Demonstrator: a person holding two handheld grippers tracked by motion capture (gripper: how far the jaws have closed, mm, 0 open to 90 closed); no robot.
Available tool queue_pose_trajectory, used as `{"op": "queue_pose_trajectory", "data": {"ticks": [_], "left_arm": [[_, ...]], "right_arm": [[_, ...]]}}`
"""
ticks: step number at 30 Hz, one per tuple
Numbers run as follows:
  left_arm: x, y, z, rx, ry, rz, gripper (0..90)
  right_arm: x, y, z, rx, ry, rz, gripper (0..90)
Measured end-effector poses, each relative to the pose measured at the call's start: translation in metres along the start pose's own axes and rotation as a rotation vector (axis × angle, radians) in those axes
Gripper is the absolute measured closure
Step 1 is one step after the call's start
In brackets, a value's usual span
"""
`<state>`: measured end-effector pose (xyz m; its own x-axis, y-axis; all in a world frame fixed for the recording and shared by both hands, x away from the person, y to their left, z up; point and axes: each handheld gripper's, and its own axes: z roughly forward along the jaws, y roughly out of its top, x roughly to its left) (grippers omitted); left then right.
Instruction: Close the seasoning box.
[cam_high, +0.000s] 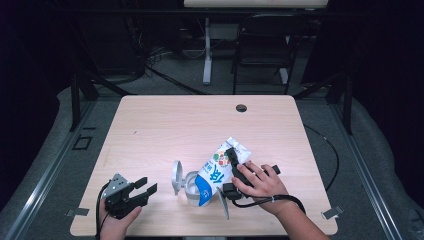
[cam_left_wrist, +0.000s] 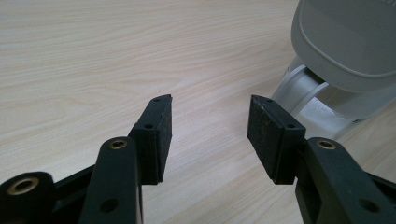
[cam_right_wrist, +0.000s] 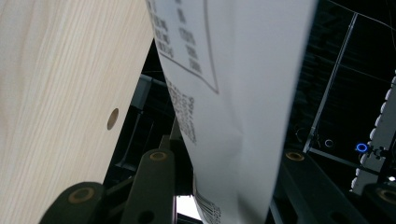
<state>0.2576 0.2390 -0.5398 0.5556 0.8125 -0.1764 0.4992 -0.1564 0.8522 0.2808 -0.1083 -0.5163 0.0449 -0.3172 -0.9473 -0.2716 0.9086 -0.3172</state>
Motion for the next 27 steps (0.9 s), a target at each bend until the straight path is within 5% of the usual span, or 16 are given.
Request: {"op": "queue_pose_trajectory", "data": {"ticks": [27], "left_arm": [[-0.0001,0.0001,0.0003,-0.004,-0.002,0.001,50.6]], "right_arm": [[-0.0032,-0.0007,-0.0015,-0.002,-0.013,-0.031,69.9]]}}
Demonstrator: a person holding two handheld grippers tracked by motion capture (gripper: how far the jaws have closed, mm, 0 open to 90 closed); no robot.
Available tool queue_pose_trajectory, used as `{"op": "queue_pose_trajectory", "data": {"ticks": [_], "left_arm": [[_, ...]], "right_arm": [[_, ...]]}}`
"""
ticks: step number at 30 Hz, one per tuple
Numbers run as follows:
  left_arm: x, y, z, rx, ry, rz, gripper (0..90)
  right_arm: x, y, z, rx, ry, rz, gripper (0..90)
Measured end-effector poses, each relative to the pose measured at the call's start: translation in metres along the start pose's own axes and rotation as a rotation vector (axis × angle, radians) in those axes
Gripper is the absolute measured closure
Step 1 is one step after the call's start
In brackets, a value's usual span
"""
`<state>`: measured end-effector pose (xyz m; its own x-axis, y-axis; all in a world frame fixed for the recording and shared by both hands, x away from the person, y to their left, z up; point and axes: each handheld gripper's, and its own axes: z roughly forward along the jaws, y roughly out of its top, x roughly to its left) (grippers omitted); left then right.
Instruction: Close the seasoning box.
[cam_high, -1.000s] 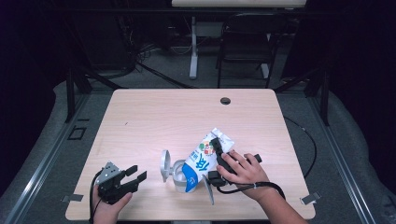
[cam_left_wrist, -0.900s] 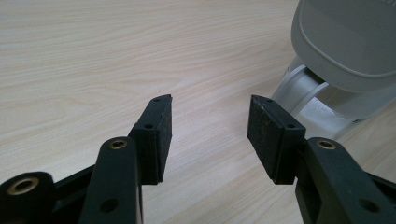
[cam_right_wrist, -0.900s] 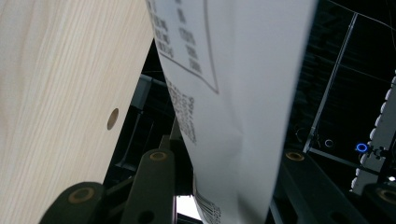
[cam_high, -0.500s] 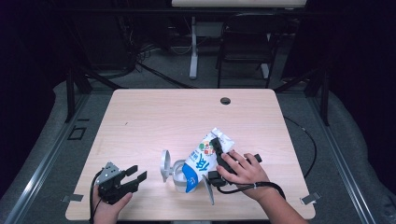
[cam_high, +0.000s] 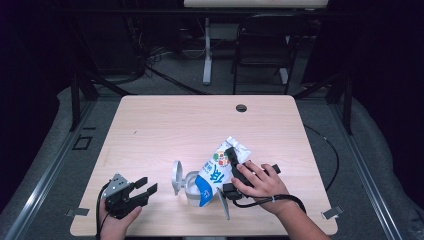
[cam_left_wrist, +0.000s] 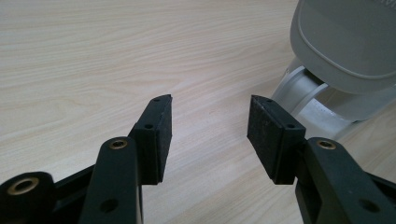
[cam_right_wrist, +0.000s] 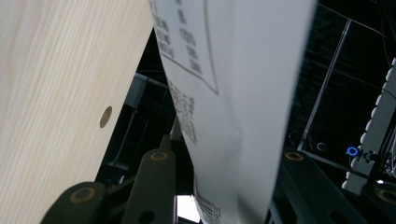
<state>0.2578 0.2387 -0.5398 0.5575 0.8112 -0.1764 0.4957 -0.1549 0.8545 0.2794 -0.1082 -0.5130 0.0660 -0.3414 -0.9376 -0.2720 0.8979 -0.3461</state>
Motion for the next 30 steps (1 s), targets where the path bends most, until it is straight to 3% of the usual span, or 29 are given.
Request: {"op": "queue_pose_trajectory", "data": {"ticks": [1,2,3,11,30], "left_arm": [[0.0,0.0,0.0001,0.0,0.0,-0.001,50.6],[-0.0002,-0.0001,0.0003,-0.001,0.001,-0.004,50.6],[-0.0003,-0.0001,0.0003,0.0,0.0,-0.003,50.6],[-0.0007,-0.0001,0.0009,0.0,-0.001,-0.002,50.6],[-0.0009,0.0003,0.0008,0.007,-0.002,0.003,50.6]], "right_arm": [[0.0012,-0.0009,0.0016,-0.021,-0.002,0.01,69.9],[-0.0022,0.001,-0.002,0.029,-0.004,-0.031,69.9],[0.0004,-0.0009,0.0009,-0.009,-0.005,0.004,69.9],[-0.0001,-0.0015,0.0009,-0.01,-0.004,0.012,70.0],[-0.0026,-0.001,-0.0015,0.01,-0.016,-0.029,70.0]]}}
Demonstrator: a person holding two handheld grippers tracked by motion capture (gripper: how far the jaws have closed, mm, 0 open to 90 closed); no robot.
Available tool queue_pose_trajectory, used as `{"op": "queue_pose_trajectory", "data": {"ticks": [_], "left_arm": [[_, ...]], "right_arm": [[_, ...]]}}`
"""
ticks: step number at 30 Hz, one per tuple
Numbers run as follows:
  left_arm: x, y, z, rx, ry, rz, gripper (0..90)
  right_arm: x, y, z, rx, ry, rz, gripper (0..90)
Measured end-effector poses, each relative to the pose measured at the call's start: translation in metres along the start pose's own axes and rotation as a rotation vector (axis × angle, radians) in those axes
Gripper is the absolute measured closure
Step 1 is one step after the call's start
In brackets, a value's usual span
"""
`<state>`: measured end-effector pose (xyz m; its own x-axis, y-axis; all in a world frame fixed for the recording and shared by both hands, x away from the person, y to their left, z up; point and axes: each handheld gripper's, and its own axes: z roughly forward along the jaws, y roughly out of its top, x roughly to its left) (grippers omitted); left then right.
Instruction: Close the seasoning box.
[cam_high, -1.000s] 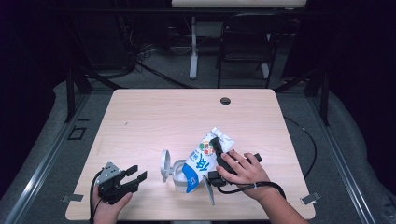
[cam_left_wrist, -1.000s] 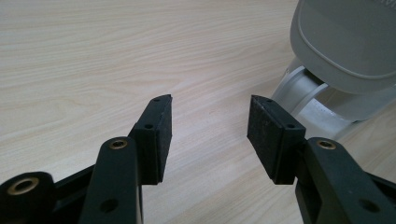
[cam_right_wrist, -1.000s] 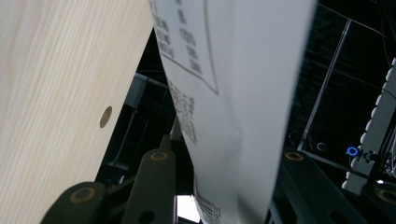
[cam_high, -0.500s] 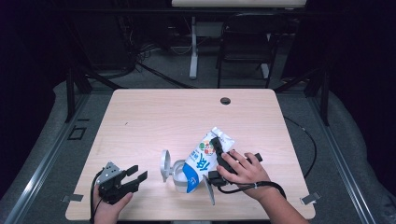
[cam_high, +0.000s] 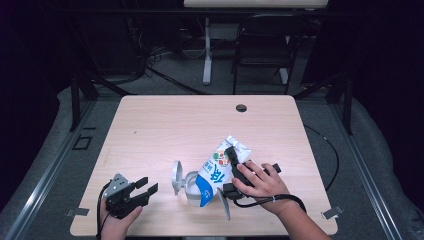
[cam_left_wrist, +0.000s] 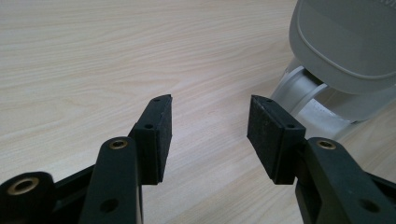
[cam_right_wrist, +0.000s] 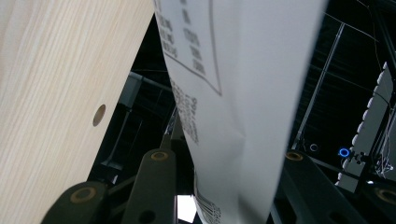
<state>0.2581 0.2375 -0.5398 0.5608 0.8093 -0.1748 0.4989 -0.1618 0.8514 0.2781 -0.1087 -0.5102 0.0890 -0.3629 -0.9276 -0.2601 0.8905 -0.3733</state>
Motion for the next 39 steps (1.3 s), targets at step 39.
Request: {"op": "queue_pose_trajectory", "data": {"ticks": [39], "left_arm": [[-0.0006,0.0011,0.0002,-0.006,-0.001,0.003,50.6]], "right_arm": [[0.0009,0.0002,0.0024,-0.046,-0.002,0.005,69.8]]}}
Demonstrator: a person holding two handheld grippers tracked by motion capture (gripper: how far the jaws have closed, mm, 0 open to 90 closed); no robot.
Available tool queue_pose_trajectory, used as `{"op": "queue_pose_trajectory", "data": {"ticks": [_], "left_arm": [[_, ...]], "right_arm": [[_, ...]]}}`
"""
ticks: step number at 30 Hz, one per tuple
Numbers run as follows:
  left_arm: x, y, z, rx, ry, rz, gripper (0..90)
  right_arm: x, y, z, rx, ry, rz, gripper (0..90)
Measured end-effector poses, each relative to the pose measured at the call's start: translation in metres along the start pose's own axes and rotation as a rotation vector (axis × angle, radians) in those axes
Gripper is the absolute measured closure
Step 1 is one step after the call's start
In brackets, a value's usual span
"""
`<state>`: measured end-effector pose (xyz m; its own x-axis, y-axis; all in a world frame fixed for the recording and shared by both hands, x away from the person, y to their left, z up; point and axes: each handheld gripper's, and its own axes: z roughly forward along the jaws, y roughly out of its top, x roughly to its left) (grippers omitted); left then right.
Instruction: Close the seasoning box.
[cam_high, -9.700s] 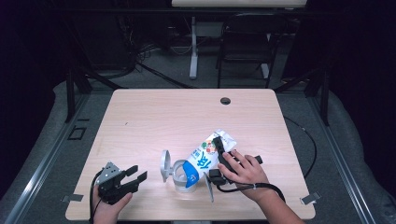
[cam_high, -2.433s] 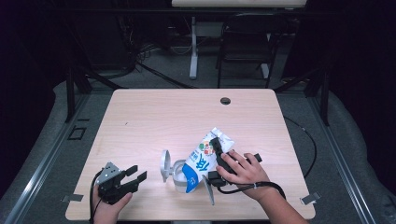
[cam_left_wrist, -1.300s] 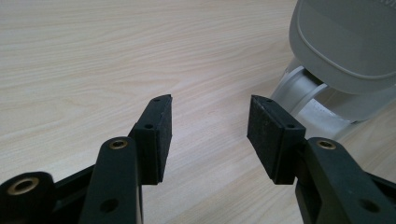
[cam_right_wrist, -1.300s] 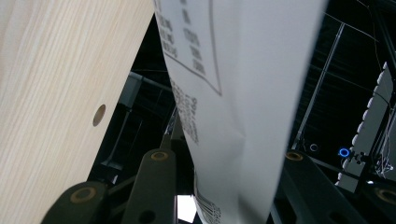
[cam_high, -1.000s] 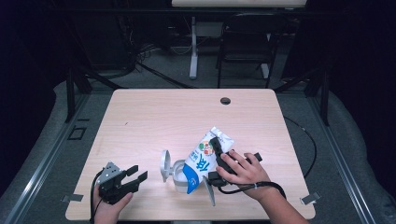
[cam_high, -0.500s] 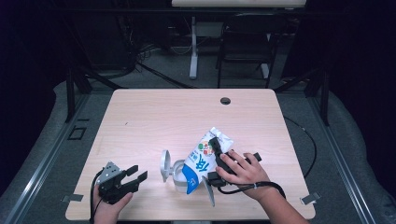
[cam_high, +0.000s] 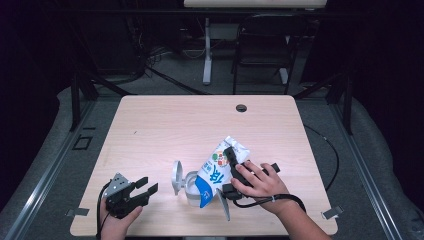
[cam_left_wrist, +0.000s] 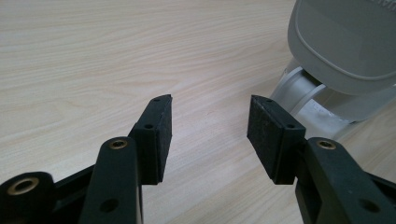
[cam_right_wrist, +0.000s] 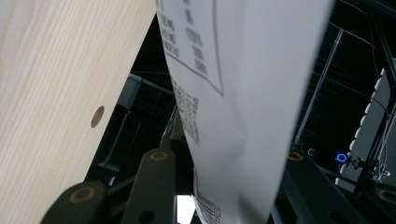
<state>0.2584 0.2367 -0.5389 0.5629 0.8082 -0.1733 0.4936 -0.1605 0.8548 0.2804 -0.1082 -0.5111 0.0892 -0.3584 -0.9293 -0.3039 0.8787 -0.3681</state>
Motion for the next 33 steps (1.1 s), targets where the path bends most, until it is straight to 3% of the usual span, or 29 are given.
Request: {"op": "queue_pose_trajectory", "data": {"ticks": [33], "left_arm": [[0.0009,-0.0006,-0.0006,0.005,0.0,0.0,50.6]], "right_arm": [[0.0008,0.0003,-0.0003,0.0,0.003,-0.003,69.8]]}}
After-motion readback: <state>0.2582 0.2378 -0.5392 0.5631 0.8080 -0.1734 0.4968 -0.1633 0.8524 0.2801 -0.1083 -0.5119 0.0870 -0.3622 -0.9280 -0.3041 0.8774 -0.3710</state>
